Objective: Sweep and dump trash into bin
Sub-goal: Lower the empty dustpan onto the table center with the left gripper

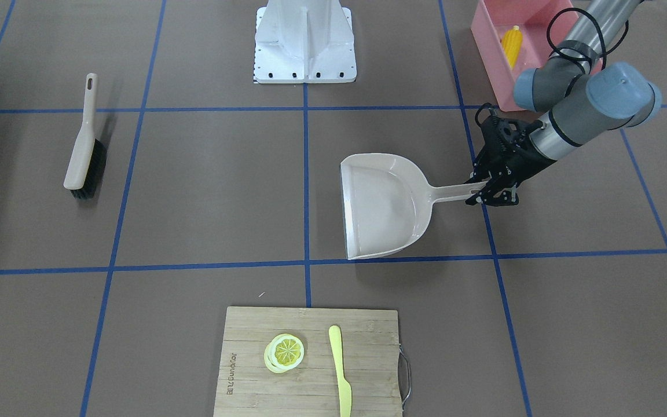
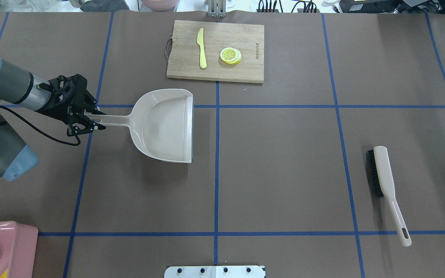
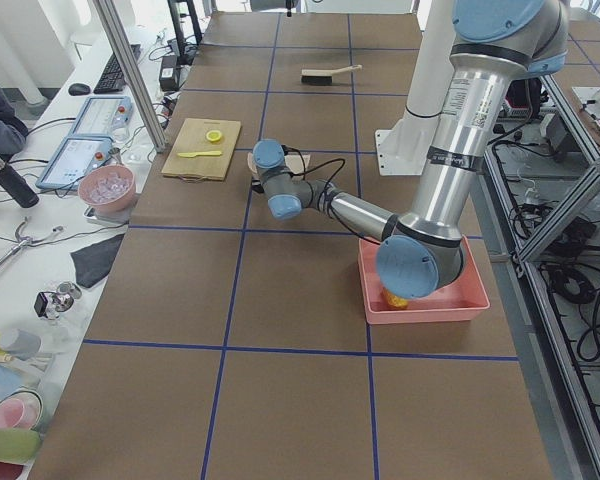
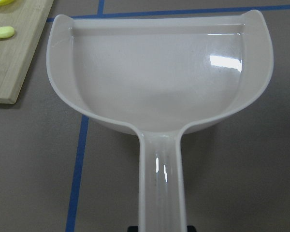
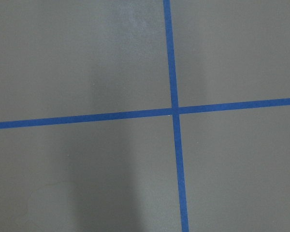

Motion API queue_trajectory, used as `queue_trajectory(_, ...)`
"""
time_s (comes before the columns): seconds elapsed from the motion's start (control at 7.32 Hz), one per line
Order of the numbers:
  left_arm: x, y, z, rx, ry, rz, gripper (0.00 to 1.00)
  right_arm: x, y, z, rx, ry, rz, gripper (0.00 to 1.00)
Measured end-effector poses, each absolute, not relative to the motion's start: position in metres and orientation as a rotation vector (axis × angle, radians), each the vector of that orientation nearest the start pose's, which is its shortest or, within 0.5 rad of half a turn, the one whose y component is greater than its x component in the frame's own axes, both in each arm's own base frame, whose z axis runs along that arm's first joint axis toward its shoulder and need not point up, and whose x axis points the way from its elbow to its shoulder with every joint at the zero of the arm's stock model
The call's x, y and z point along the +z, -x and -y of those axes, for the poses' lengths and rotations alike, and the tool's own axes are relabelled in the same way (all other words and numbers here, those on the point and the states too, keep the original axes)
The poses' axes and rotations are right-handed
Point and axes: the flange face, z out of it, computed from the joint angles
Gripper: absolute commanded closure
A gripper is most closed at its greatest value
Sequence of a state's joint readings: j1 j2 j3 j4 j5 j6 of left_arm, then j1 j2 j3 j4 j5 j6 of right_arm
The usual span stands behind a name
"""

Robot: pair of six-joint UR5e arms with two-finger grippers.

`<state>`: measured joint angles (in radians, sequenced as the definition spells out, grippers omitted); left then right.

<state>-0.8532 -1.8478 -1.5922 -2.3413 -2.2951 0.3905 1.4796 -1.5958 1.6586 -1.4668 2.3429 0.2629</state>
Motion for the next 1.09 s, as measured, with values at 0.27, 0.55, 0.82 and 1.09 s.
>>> queue_trajectory(0.27,0.395,-0.354,0.491,1.379,-0.995,-0.884,0.80,0.607,-0.012,0.493,0.080,-0.012,0.785,0.00)
queue_trajectory(0.55,0.392,-0.365,0.483,1.396,-1.001,-0.876,0.77,0.598,-0.010,0.485,0.073,0.005,0.780,0.00)
queue_trajectory(0.82,0.390,-0.371,0.478,1.399,-1.011,-0.857,0.75,0.599,-0.011,0.468,0.048,0.003,0.777,0.00)
queue_trajectory(1.09,0.391,-0.375,0.475,1.403,-1.008,-0.855,0.66,0.602,-0.013,0.459,0.043,0.006,0.768,0.00)
